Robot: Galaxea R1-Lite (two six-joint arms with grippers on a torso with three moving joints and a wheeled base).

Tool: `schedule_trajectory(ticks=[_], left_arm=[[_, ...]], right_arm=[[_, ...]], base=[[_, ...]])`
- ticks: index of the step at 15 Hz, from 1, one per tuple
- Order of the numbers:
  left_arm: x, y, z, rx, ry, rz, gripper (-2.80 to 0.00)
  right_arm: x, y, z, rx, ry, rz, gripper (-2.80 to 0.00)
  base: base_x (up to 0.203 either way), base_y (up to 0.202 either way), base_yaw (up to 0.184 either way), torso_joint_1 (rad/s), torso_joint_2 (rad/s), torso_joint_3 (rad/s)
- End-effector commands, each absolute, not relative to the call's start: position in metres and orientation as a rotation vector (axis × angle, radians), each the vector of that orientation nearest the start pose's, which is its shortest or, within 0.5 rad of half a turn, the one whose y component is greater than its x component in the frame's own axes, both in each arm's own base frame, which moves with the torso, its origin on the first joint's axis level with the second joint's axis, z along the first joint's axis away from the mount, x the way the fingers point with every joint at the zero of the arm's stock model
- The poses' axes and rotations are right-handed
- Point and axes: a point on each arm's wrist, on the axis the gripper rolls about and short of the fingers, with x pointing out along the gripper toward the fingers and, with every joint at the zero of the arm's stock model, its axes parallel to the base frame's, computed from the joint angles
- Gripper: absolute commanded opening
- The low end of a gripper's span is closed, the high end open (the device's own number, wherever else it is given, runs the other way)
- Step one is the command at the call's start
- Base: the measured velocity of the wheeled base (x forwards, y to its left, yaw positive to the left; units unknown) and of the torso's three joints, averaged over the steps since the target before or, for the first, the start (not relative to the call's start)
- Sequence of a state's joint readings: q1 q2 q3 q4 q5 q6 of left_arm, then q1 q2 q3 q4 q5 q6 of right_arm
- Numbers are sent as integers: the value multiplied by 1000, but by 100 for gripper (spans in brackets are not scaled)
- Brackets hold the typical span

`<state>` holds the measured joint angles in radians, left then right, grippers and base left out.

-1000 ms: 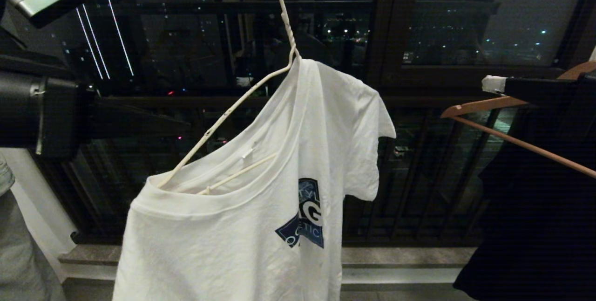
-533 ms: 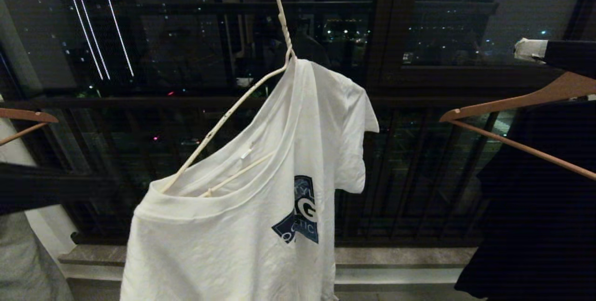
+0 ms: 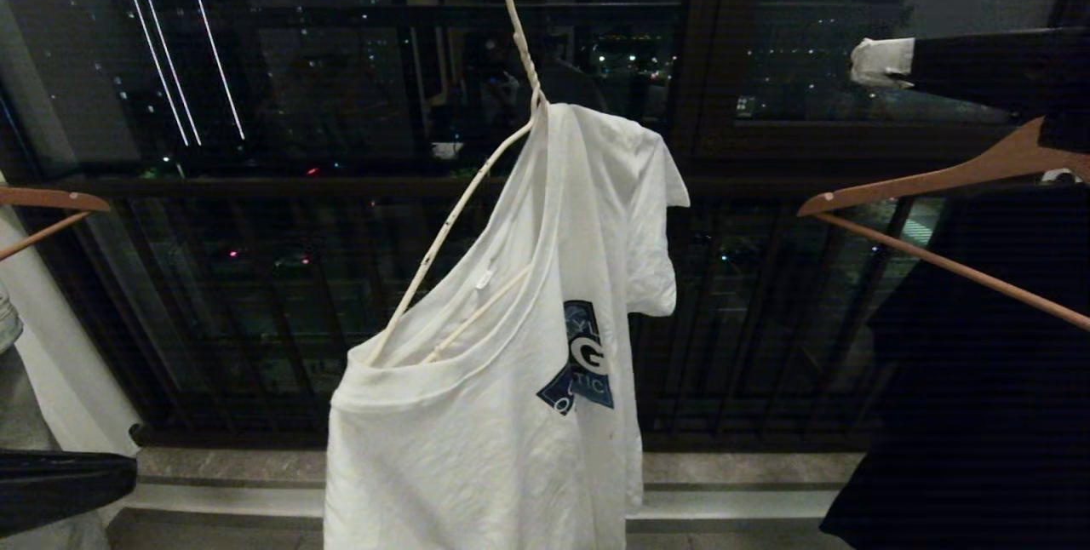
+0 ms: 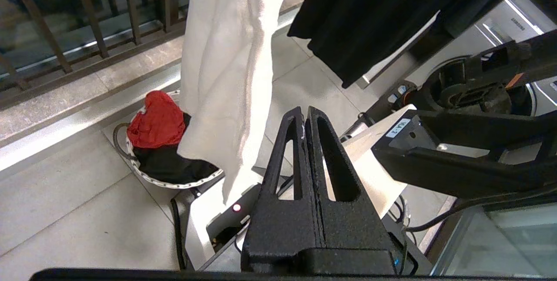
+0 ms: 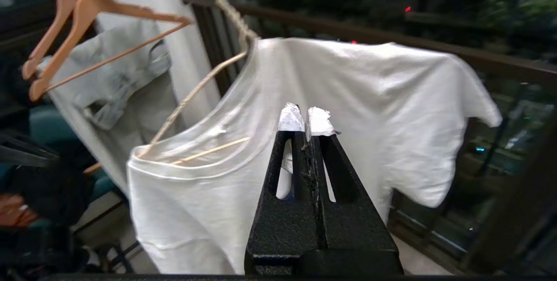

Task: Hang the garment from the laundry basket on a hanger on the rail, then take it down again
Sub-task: Take the clothes off the clothes rack

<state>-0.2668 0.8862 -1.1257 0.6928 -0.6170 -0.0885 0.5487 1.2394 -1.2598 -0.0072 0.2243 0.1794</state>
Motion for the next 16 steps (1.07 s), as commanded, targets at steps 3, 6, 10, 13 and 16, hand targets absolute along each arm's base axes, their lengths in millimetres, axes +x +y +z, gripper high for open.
schedule_trajectory(ticks=[3, 6, 10, 13, 16], left_arm=[[56, -29, 318, -159, 479, -855, -280], [78, -35, 347, -149, 430, -869, -280], [122, -58, 373, -126, 421, -919, 0], [149, -80, 391, -90, 384, -915, 0], [170, -110, 395, -51, 370, -903, 0]], right_arm=[[165, 116, 354, 165, 107, 792, -280], [167, 116, 342, 159, 143, 766, -280], [172, 119, 330, 153, 185, 756, -280], [175, 121, 326, 151, 202, 745, -280], [180, 120, 320, 150, 223, 725, -280]], base=[[0, 0, 0, 0, 0, 0], [0, 0, 0, 0, 0, 0], [0, 0, 0, 0, 0, 0], [0, 0, 0, 0, 0, 0], [0, 0, 0, 0, 0, 0]])
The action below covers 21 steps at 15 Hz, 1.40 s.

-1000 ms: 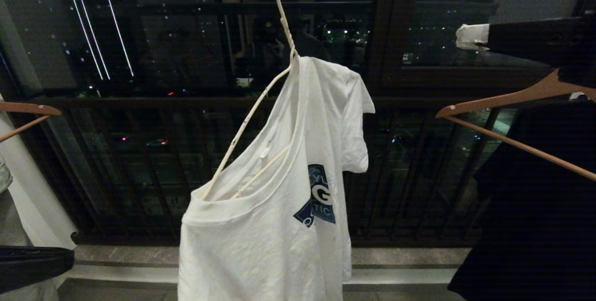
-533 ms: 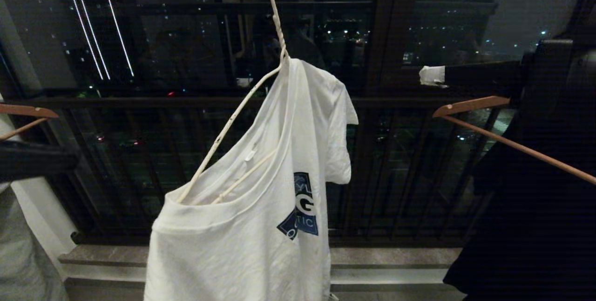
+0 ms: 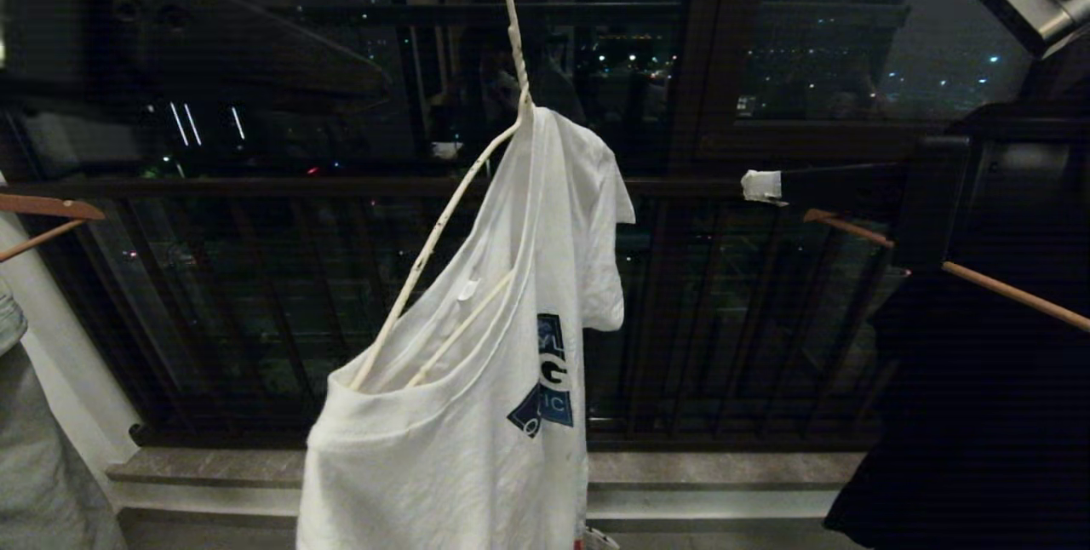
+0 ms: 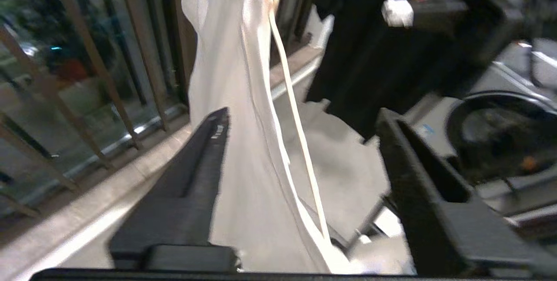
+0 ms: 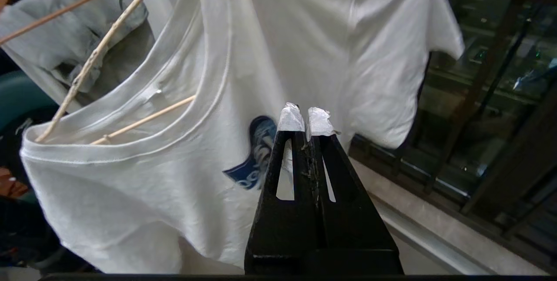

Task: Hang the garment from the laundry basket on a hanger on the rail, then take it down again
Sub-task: Take the clothes off the clothes rack

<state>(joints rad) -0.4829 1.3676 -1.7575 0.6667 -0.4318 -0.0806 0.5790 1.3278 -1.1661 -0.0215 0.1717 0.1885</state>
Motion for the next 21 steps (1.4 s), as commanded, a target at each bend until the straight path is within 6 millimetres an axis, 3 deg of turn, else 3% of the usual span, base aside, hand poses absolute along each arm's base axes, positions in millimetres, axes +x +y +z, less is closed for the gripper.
schedule_trajectory(ticks=[1, 5, 10, 21], left_arm=[[177, -121, 394, -38, 360, -880, 0], [204, -163, 386, -1, 293, -769, 0], [226, -189, 382, 20, 171, -663, 0], [227, -190, 384, 9, 139, -653, 0]], right_arm=[[182, 118, 318, 152, 221, 711, -280], [192, 112, 316, 161, 195, 667, -280], [194, 109, 316, 163, 192, 654, -280], [195, 109, 316, 162, 194, 652, -280]], base=[[0, 0, 0, 0, 0, 0], [0, 0, 0, 0, 0, 0], [0, 0, 0, 0, 0, 0], [0, 0, 0, 0, 0, 0]])
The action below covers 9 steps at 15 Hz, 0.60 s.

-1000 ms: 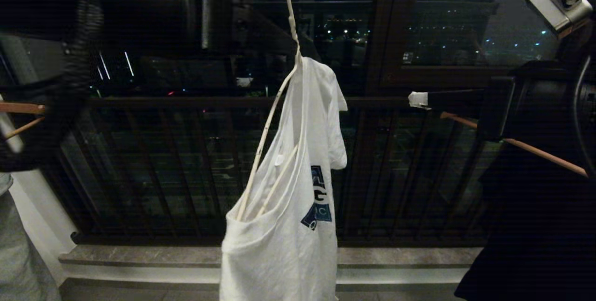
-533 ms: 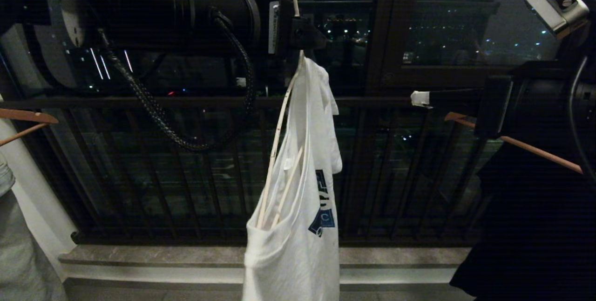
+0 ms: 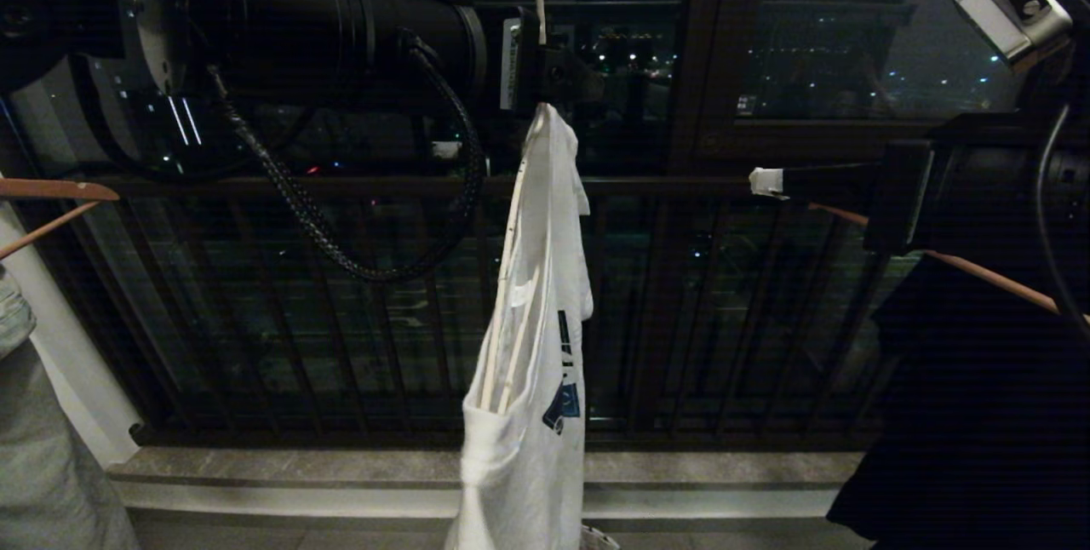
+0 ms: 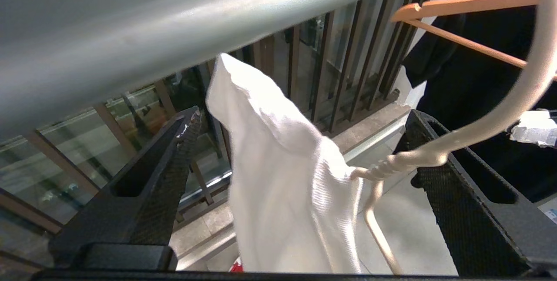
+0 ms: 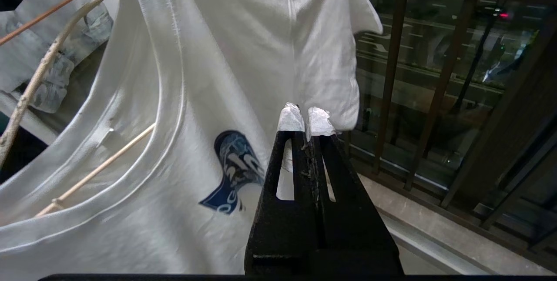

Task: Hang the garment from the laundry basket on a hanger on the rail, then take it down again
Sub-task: Take the clothes off the clothes rack

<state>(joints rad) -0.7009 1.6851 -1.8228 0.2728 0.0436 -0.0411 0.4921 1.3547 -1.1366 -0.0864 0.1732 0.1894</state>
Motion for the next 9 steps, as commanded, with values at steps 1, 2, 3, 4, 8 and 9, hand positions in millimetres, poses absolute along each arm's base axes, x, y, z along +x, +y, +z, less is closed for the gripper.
schedule_trajectory(ticks=[1, 2, 3, 4, 8, 9], left_arm=[[227, -190, 385, 8, 137, -653, 0], [226, -190, 385, 8, 136, -653, 0], [226, -190, 385, 8, 136, -653, 0], [227, -190, 384, 10, 140, -653, 0], [225, -188, 384, 10, 142, -653, -280], [224, -188, 385, 10, 140, -653, -280]], right_arm=[[195, 109, 316, 162, 194, 652, -280], [195, 109, 316, 162, 194, 652, -280], [195, 109, 316, 162, 194, 652, -280], [195, 109, 316, 162, 193, 652, -280], [196, 108, 316, 163, 191, 647, -280], [196, 108, 316, 163, 191, 647, -280]], base=[[0, 0, 0, 0, 0, 0], [0, 0, 0, 0, 0, 0], [0, 0, 0, 0, 0, 0], [0, 0, 0, 0, 0, 0], [0, 0, 0, 0, 0, 0], [0, 0, 0, 0, 0, 0]])
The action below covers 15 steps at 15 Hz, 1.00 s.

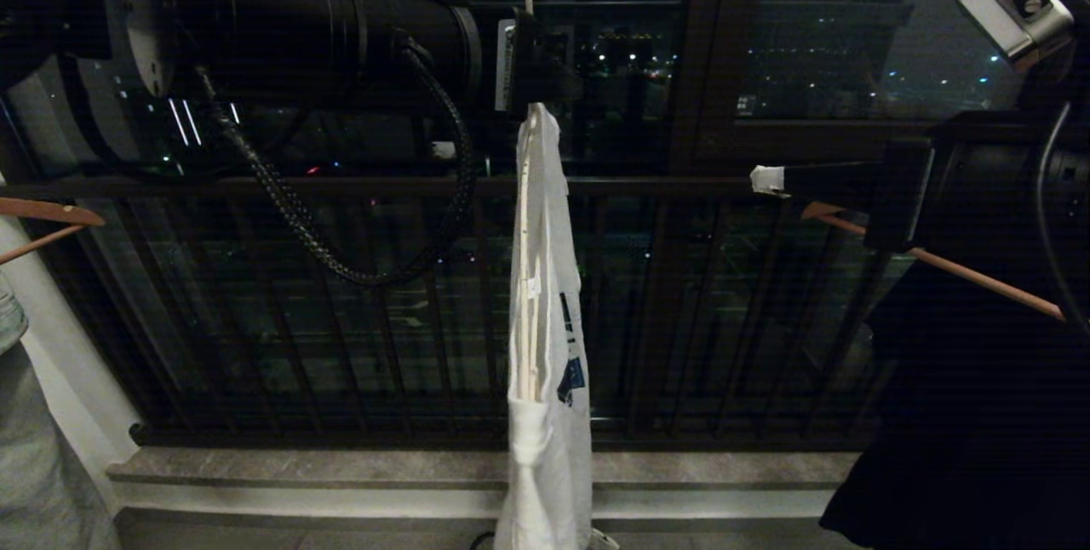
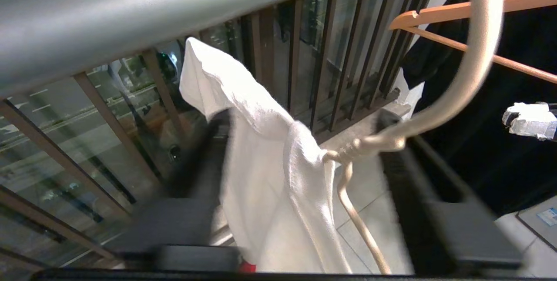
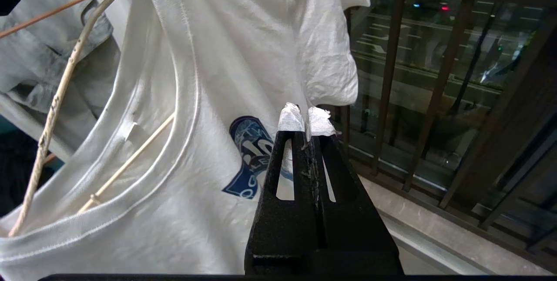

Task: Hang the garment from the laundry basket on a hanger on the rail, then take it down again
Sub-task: Take the clothes off the clothes rack

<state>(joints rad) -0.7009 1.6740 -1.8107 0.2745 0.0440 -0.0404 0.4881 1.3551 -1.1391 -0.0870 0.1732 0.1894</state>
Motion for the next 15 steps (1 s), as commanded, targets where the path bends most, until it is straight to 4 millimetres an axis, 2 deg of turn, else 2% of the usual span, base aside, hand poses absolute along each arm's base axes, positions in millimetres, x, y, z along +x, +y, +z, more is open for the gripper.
schedule_trajectory(ticks=[1, 15], left_arm=[[224, -188, 385, 9, 139, -653, -280], [212, -178, 386, 21, 137, -655, -280]], right_arm=[[196, 108, 316, 163, 191, 647, -280], [201, 111, 312, 158, 210, 651, -280]], base=[[0, 0, 0, 0, 0, 0], [0, 0, 0, 0, 0, 0]])
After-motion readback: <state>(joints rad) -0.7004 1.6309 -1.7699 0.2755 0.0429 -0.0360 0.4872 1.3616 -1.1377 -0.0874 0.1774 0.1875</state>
